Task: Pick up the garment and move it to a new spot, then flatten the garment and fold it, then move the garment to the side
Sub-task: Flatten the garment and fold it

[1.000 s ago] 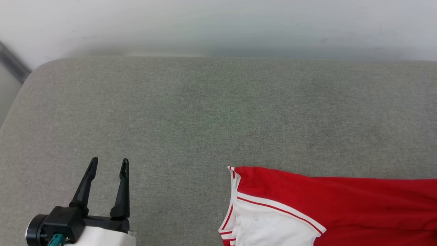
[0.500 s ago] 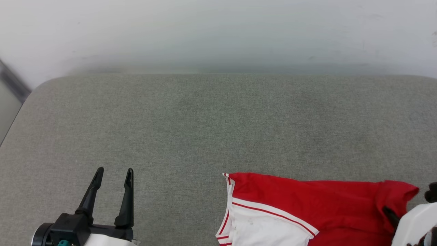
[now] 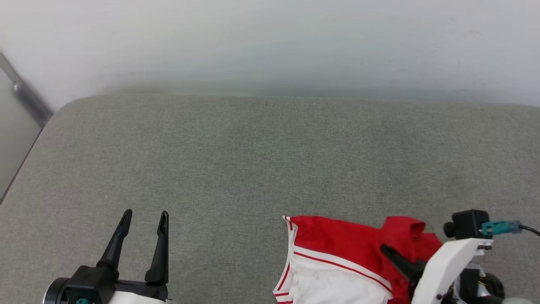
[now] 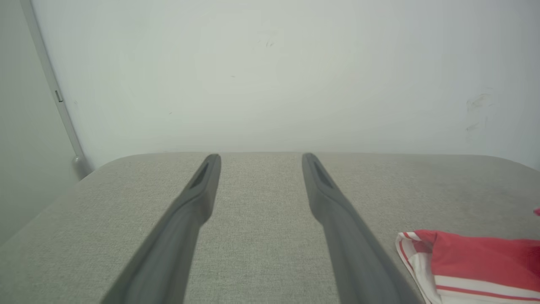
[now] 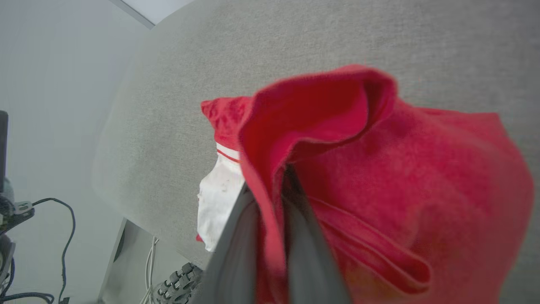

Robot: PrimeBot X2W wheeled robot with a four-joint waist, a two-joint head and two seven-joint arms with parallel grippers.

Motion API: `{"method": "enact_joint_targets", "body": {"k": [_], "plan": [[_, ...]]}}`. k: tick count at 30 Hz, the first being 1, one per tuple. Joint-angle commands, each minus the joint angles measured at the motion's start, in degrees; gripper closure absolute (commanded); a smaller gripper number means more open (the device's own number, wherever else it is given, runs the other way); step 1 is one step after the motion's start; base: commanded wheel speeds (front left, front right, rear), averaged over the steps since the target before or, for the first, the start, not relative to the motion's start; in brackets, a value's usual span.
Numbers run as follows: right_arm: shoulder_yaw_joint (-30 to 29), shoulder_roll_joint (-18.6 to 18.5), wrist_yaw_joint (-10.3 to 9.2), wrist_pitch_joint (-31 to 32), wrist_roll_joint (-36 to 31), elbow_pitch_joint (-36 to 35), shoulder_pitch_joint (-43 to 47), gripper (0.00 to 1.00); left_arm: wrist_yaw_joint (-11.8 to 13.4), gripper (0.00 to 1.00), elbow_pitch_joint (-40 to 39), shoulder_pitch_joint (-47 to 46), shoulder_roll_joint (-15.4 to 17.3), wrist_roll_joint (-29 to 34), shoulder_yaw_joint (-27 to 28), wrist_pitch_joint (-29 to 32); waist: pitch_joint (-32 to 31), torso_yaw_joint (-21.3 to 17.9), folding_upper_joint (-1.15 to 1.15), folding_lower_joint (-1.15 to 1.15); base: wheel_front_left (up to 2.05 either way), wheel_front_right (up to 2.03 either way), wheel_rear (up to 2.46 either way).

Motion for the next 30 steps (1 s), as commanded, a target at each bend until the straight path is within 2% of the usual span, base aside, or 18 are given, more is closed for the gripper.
{"method": "enact_joint_targets", "body": {"k": [1,6,12,13,14,18,24,30], "plan": [[1.2,0.3,-0.02,-0.7,1.4,0.8,-0.9,1.00,0.0,0.00,0.0,0.2,0.3,-0.1,-0.1,-0.3,0.1,0.2,0.00,0.00,0.00,0.00,0.00],[9.0,0.3,-0.02,-5.7,4.7,7.7,-4.5,1.00,0.0,0.00,0.1,-0.5,0.3,-0.2,-0.4,-0.3,0.9,1.6,0.00,0.00,0.00,0.00,0.00],[12.8,0.3,-0.02,-10.5,5.9,15.6,-7.7,1.00,0.0,0.00,0.3,-1.4,0.3,-0.4,-0.6,-0.3,1.7,3.7,0.00,0.00,0.00,0.00,0.00],[13.4,0.3,-0.02,-11.1,5.4,16.6,-8.3,0.62,0.0,0.00,0.3,-1.5,0.2,-0.4,-0.5,-0.3,1.9,4.0,0.00,0.00,0.00,0.00,0.00],[14.2,0.3,-0.02,-11.4,5.3,17.3,-8.6,0.00,0.0,0.00,0.3,-1.5,0.2,-0.4,-0.5,-0.3,2.1,4.2,0.00,0.00,0.00,0.00,0.00],[17.7,0.2,-0.02,-12.3,6.0,19.3,-9.7,0.00,-0.1,0.00,0.6,-1.6,0.1,-0.5,-0.2,-0.3,2.6,4.7,0.00,0.00,0.00,0.00,0.00],[21.9,0.2,-0.02,-13.3,7.4,17.5,-11.2,0.00,-0.1,0.00,1.1,-1.4,-0.1,-0.4,0.0,-0.3,1.7,3.9,0.00,0.00,0.00,0.00,0.00],[19.5,0.2,-0.02,-13.8,2.0,14.4,-13.8,0.00,-0.1,0.00,1.1,-0.9,-0.2,-0.2,-0.2,-0.3,0.6,1.6,0.00,0.00,0.00,0.00,0.00]]}}
